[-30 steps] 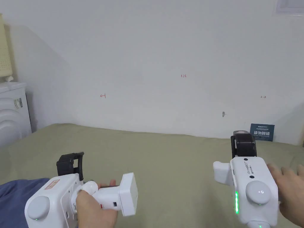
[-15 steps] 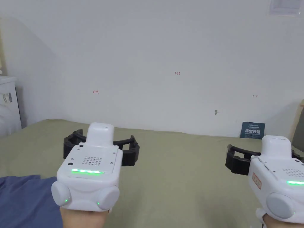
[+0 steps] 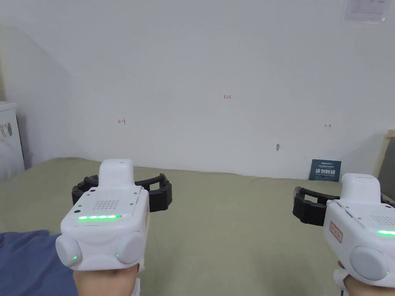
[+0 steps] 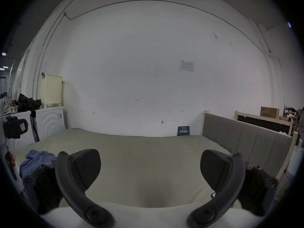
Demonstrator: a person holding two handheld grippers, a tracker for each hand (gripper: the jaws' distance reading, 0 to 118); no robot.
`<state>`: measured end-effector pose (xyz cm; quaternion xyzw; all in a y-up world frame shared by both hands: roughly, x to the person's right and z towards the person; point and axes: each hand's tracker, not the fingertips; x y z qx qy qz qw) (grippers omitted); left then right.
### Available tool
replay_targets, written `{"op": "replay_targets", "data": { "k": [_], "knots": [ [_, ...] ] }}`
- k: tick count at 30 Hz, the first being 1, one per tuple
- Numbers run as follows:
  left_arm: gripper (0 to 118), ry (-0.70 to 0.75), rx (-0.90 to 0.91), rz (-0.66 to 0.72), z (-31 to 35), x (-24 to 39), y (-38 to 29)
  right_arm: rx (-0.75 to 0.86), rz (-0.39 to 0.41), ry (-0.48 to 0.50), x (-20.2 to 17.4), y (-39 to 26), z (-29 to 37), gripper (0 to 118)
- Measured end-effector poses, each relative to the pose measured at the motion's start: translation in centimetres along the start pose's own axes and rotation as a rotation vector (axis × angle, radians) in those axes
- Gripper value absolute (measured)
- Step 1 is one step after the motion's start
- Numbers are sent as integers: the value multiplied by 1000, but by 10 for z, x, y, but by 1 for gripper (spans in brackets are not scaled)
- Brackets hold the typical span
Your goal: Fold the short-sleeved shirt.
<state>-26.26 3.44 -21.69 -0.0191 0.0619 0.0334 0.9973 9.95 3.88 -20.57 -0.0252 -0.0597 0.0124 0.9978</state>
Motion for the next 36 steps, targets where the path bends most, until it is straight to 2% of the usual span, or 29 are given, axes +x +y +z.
{"op": "replay_targets", "data": {
  "k": [4,8,13,14,15,16,17,18,19,21,27,33,36],
  "knots": [
    [118,-9,13,12,-1,5,5,17,-40,1,1,7,3,117],
    [118,-57,51,-34,4,12,9,8,-1,1,0,7,5,118],
    [118,-54,19,-59,5,22,10,-5,-28,15,2,5,12,109],
    [116,-75,1,-37,5,22,9,-9,-22,18,2,4,14,91],
    [92,-111,16,-11,7,21,8,-8,-9,18,2,3,15,39],
    [46,-79,20,-31,7,23,5,-20,21,5,-1,0,13,0],
    [0,-25,32,-57,6,25,3,-48,69,7,-4,0,11,0],
    [0,-12,40,-74,7,26,1,-37,34,-11,-3,1,12,0],
    [0,-33,38,-52,9,24,-1,-62,12,41,-1,1,13,0],
    [0,-104,-19,0,9,19,-1,-70,32,27,-5,3,15,0],
    [0,-70,-12,-46,15,9,3,-93,45,93,-16,7,14,0],
    [0,37,-20,-67,30,-47,23,-37,81,273,-70,31,12,0],
    [0,145,-42,-68,47,-91,31,-41,76,408,-107,34,12,0]
  ]
}}
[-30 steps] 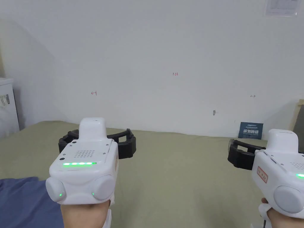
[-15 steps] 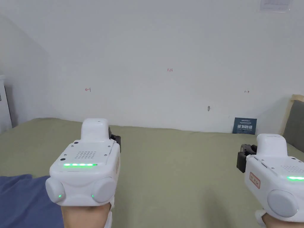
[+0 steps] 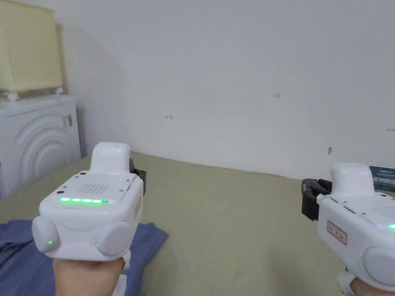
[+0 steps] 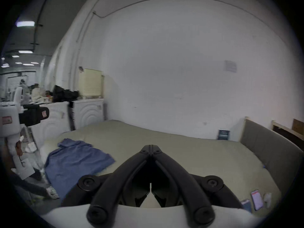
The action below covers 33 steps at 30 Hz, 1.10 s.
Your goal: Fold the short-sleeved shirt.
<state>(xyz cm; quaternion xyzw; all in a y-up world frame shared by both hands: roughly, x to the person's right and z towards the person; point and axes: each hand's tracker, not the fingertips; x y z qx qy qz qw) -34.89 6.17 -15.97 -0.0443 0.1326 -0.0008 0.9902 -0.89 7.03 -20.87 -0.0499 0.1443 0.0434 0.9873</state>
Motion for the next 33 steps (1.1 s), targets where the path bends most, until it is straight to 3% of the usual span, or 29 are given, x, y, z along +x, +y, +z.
{"op": "replay_targets", "data": {
  "k": [4,7,10,14,18,22,26,27,28,29,30,33],
  "knots": [
    [1,136,-63,29,23,-58,-8,-5,7,206,-48,-5,-25,0],
    [1,172,-84,17,38,-85,-23,-55,33,290,-83,-15,-47,0],
    [1,219,-131,27,45,-105,-39,-73,-9,374,-108,-23,-62,0],
    [1,230,-179,53,28,-124,-55,-101,13,404,-124,-33,-77,0],
    [1,167,-261,48,-15,-134,-74,-136,36,390,-112,-47,-96,0],
    [1,7,-357,9,-104,-140,-74,-176,4,336,-84,-55,-126,0],
    [1,-123,-599,-96,-218,-135,-58,-195,65,284,-61,-65,-159,0],
    [16,-200,-688,-104,-248,-134,-57,-197,69,279,-55,-69,-167,0],
    [46,-275,-800,-89,-266,-126,-58,-200,61,277,-50,-74,-173,0],
    [87,-313,-886,-74,-289,-121,-65,-211,48,274,-45,-79,-178,0],
    [118,-342,-951,-69,-310,-116,-78,-227,32,275,-41,-88,-183,0],
    [118,-354,-1016,-134,-348,-94,-125,-281,-3,264,-32,-114,-194,0]
  ]
}}
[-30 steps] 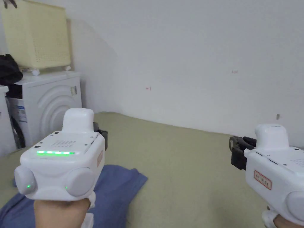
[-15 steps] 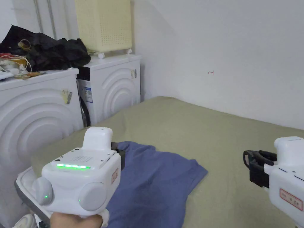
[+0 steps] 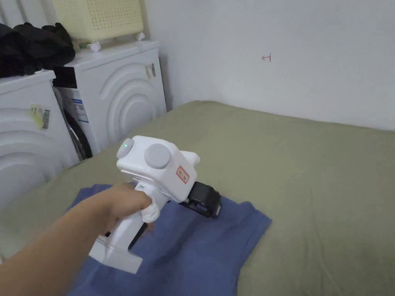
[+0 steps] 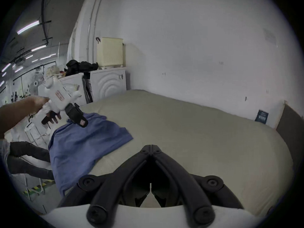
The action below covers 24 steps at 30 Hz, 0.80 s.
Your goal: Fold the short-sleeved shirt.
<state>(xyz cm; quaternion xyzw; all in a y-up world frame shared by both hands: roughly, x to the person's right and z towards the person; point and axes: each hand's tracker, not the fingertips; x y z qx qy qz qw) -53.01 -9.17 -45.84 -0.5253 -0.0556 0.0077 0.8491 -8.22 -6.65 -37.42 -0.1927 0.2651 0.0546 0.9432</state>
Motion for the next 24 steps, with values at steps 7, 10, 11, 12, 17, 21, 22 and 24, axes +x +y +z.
{"op": "replay_targets", "data": {
  "k": [7,10,11,12,17,21,22,24],
  "knots": [
    [118,52,-158,120,-96,-13,-14,-85,-34,23,13,-44,-7,0],
    [118,92,-252,122,-121,-10,-28,-84,-54,21,19,-50,-3,0],
    [118,91,-275,103,-127,-13,-33,-83,-62,20,21,-50,-2,0],
    [118,90,-237,99,-125,-12,-37,-79,-66,13,22,-49,0,0],
    [2,40,-80,80,-90,-17,-34,-63,65,-92,17,-46,16,0],
    [2,35,-23,86,-68,-9,-27,-41,20,-81,32,-44,42,0],
    [2,61,-9,40,-62,-2,-25,-35,12,-83,36,-43,49,0],
    [2,69,20,-50,-43,17,-22,-8,-12,-107,46,-35,70,0]
  ]
}}
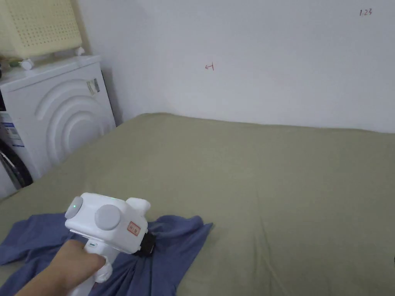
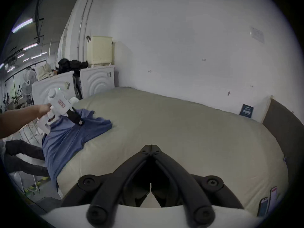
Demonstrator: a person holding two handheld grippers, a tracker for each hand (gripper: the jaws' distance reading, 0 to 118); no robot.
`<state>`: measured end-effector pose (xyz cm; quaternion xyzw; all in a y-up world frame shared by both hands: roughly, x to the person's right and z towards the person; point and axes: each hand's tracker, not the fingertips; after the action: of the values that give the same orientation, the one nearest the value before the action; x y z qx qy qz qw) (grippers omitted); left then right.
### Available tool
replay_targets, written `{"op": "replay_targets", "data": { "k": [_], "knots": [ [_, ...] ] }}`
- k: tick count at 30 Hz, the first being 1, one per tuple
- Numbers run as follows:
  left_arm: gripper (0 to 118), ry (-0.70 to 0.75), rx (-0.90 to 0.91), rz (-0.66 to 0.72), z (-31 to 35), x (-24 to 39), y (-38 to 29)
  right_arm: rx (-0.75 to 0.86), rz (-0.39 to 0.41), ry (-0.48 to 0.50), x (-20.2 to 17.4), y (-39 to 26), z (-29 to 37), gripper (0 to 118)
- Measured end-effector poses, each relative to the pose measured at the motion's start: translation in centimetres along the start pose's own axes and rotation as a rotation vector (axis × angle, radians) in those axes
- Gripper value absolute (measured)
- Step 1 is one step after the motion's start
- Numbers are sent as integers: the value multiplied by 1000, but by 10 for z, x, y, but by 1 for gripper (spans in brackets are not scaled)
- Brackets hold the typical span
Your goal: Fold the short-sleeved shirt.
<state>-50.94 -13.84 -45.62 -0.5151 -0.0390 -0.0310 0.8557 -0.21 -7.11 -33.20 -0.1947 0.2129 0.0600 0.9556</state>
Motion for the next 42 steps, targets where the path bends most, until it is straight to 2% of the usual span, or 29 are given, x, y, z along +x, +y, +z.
{"op": "replay_targets", "data": {
  "k": [5,8,9,11,14,17,20,24,27,30,31,32,33,34,35,37,39,42],
  "knots": [
    [2,-60,109,-92,54,46,31,59,-8,-107,37,13,54,0],
    [2,-120,210,-128,88,88,56,87,-23,-176,61,13,95,0],
    [2,-180,229,-145,98,104,66,94,-38,-201,69,12,110,0],
    [2,-274,255,-180,114,149,82,86,-58,-258,84,7,136,0],
    [2,-330,277,-320,126,228,102,75,-85,-340,104,-7,174,0],
    [2,-394,274,-468,126,319,108,52,-137,-416,122,-25,208,0],
    [2,-541,249,-557,117,406,108,44,-215,-487,139,-45,240,0],
    [2,-677,193,-720,97,516,80,49,-275,-591,152,-69,282,0],
    [2,-758,123,-740,72,572,49,36,-308,-634,154,-86,304,0],
    [4,-727,63,-752,42,610,17,3,-329,-677,149,-100,316,0],
    [12,-716,42,-770,34,614,9,-3,-336,-685,148,-104,318,0],
    [33,-705,42,-778,25,619,0,-5,-342,-688,147,-107,321,0],
    [76,-704,47,-768,19,617,-4,-3,-345,-689,144,-109,322,0],
    [101,-719,43,-744,14,613,-5,-1,-346,-687,143,-110,323,0],
    [105,-744,28,-666,11,607,-3,3,-345,-684,142,-109,321,0],
    [105,-779,18,-545,11,584,4,-1,-336,-659,141,-104,315,0],
    [105,-725,60,-430,22,550,20,-6,-315,-628,141,-95,303,0],
    [104,-634,191,-353,49,482,31,15,-275,-558,139,-78,280,0]
  ]
}}
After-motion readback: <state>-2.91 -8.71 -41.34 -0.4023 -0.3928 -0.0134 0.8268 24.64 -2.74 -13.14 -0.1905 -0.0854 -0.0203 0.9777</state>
